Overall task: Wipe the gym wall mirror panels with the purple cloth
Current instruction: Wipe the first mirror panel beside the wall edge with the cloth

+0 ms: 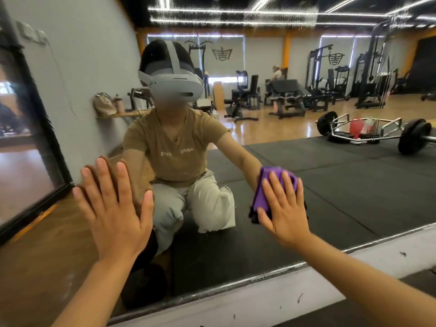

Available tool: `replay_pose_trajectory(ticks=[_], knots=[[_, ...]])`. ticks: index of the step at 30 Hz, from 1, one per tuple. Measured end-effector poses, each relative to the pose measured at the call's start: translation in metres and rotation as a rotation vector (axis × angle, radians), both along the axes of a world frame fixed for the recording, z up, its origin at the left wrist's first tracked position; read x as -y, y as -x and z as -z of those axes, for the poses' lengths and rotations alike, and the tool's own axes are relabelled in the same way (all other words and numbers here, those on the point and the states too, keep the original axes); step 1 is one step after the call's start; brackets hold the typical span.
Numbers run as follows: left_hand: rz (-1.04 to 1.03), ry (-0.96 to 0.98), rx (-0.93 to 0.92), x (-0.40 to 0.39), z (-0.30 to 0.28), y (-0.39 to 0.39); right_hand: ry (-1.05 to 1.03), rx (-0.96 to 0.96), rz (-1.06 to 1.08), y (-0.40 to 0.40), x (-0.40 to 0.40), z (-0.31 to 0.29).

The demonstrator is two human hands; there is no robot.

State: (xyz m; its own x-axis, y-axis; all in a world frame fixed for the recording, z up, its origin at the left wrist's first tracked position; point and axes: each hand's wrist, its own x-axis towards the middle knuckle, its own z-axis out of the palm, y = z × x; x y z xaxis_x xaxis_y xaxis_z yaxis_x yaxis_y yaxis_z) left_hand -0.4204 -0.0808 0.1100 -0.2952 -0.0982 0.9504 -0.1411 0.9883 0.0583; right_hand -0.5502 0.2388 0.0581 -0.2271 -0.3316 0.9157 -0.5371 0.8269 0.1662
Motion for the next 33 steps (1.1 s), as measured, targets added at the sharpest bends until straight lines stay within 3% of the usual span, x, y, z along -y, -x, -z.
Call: replay_pose_trajectory(ticks=[4, 7, 12, 18, 23, 29, 33], knots=[[0.001, -0.001, -0.013, -0.001, 0.000, 0.001, 0.085, -0.042, -0.016, 0.006, 0.011, -0.075], [0.001, 0.005, -0.018, 0.000, 0.001, 0.001, 0.127, -0.079, -0.021, 0.007, 0.016, -0.077], [0.016, 0.008, -0.023, 0.001, 0.002, 0.000, 0.122, -0.097, -0.021, 0.001, 0.022, -0.012], [-0.002, 0.023, -0.041, 0.002, 0.003, 0.002, -0.221, 0.029, 0.046, -0.022, 0.011, 0.115], [-0.028, 0.033, -0.049, 0.004, 0.004, 0.004, -0.429, 0.034, 0.115, -0.026, 0.004, 0.162], [-0.032, 0.047, -0.042, 0.003, 0.002, 0.003, -0.570, 0.014, 0.052, -0.023, -0.011, 0.133], [-0.029, 0.048, -0.046, 0.004, 0.003, 0.003, -0.352, -0.027, -0.081, -0.025, 0.014, 0.049]])
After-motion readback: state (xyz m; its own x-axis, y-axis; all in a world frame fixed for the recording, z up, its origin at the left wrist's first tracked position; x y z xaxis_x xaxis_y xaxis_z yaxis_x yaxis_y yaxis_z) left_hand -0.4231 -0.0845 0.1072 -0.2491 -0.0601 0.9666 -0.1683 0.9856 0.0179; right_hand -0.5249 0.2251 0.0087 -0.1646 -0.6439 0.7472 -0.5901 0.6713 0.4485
